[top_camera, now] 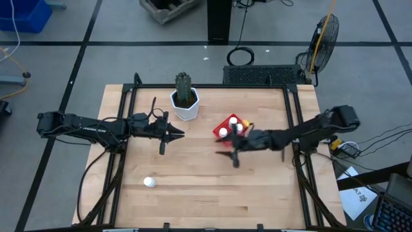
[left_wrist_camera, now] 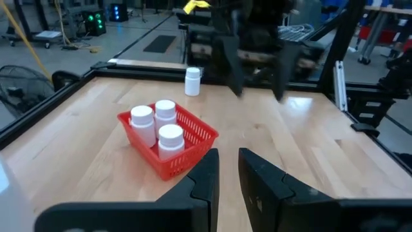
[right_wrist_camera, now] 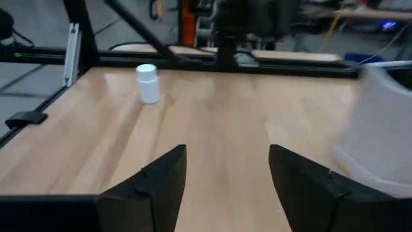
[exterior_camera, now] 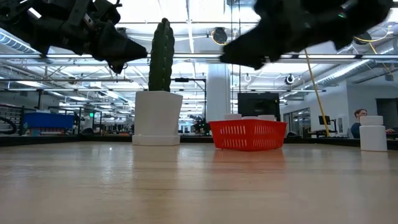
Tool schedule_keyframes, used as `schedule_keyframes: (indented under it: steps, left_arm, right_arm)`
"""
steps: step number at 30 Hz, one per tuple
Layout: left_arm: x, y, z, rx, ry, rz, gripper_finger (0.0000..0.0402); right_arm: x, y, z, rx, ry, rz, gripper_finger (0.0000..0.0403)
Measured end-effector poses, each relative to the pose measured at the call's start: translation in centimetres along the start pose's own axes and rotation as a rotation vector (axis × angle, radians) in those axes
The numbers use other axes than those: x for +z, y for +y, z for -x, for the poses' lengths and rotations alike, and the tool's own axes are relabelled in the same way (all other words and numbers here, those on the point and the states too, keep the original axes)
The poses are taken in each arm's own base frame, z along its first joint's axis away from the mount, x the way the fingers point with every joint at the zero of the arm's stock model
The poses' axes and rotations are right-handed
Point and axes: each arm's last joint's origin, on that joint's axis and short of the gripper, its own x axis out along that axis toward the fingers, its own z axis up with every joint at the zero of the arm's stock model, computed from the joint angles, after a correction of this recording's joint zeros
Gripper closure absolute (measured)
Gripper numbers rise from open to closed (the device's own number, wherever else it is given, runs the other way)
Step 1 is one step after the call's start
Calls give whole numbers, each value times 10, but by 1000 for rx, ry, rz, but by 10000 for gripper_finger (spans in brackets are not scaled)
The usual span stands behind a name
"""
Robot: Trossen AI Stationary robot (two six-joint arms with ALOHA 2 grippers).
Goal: Pick and place pill bottles into a basket
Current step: Put the white pill bottle into the red bin
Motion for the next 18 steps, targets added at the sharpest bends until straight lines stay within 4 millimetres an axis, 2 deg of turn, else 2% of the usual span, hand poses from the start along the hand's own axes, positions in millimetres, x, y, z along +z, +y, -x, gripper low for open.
schedule_keyframes:
  steps: [3,7,11,15,18]
  left_arm:
    - [1,0,0,-12,-8,-5,339]
    - [2,0,0,-8,-18,0,339]
    - [3,1,1,-10,-25,2,339]
    - [5,4,1,4,-47,3,339]
    - [4,6,1,12,-36,21,339]
  right_arm:
    - [8,14,-30,35,23,9,183]
    - [10,31,-71,141,19,59,148]
    - [14,40,-114,199,-17,53,109]
    - [13,48,-156,208,-31,47,90]
    - [13,53,-173,209,-44,48,89]
